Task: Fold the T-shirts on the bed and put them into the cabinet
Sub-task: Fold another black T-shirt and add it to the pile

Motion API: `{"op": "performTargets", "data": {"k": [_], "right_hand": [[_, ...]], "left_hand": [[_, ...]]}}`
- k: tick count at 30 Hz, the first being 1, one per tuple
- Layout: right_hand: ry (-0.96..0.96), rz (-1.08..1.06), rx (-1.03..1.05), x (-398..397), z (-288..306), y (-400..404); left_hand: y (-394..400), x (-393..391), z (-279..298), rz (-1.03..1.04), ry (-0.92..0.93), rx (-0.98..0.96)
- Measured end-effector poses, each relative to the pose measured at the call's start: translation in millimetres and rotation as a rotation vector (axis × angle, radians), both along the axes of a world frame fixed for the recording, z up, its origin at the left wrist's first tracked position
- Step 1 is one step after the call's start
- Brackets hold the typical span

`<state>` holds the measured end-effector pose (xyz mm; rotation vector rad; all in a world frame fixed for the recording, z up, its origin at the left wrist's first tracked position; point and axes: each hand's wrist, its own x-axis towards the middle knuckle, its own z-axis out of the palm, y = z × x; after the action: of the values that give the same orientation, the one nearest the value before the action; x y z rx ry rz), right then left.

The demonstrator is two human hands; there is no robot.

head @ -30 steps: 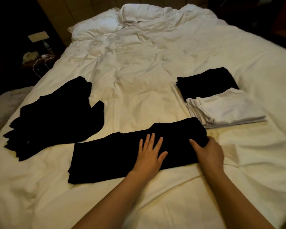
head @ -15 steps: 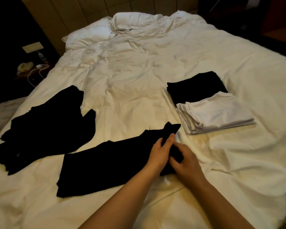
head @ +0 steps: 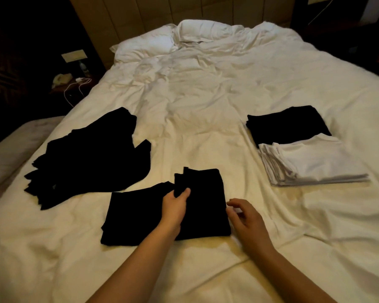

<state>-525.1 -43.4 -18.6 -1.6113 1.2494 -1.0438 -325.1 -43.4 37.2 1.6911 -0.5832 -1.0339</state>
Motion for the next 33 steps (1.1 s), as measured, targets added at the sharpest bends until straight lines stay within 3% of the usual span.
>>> {"op": "performTargets", "data": {"k": [14,18,22,24,28,33], "right_hand": [[0.112,0.065,0.295,114,11,4],[0.220,0.069,0.290,130,12,5],[0.283,0.029,0.275,138,10,8],[0.281,0.001,0.277,141,10,9],[0.202,-0.020,0.366,147,12,3],[0.036,0.054,0.454,152,10,-8]], "left_hand": [[58,157,-5,0.064,-0.523,-0.026],[67,181,-8,0.136,-0.622,0.041],[73,198,-25,0.138,-0.789,0.235],[76,201,-26,0.129,-0.690,0.263],[78,209,-27,0.029,-0.305,0.314],[79,217,-21,-0.009,0.090,0.255]]}}
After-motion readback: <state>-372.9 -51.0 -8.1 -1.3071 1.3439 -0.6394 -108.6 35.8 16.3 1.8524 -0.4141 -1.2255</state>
